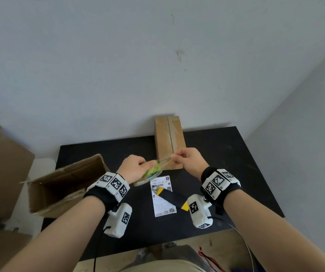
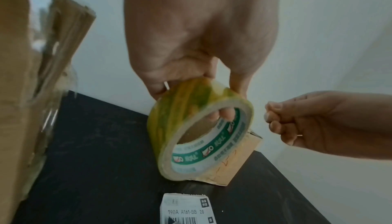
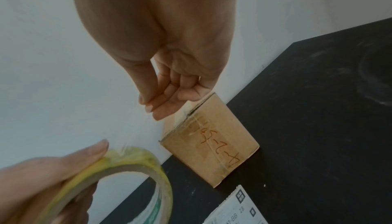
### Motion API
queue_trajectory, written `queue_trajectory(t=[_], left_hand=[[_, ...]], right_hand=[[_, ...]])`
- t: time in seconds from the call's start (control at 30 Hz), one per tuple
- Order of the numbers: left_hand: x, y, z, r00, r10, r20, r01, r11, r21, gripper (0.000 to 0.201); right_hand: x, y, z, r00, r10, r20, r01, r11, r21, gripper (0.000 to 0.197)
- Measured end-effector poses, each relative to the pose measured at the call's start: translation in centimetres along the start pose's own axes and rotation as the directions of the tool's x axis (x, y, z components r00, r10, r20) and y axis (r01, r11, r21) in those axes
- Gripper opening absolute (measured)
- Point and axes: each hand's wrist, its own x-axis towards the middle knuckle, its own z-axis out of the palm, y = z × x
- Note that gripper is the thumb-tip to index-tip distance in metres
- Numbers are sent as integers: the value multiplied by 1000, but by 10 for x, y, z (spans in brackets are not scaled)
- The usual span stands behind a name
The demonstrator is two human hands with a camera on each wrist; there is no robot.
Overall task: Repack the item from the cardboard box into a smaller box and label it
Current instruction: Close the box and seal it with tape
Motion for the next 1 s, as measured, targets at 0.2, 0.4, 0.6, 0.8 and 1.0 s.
queue_trajectory(t=[0.2,0.4,0.6,0.8,1.0], left_hand=[[2,9,2,998,50,27,-44,980,-192,18],[8,1,-4,997,-22,-76,31,993,115,42],[19,14,-7,993,20,-113,-19,1000,14,35],[20,2,-1,994,-34,-106,45,994,103,46],[28,4,9,993,-35,-112,46,994,99,60]], right_hand=[[0,12,-10,992,118,-41,-111,983,144,15],[3,12,-13,988,150,-38,-137,962,236,16],[10,14,-25,970,234,-69,-203,931,304,16],[8,26,-30,970,218,-108,-179,939,295,15],[10,34,-32,950,276,-142,-224,927,301,14]])
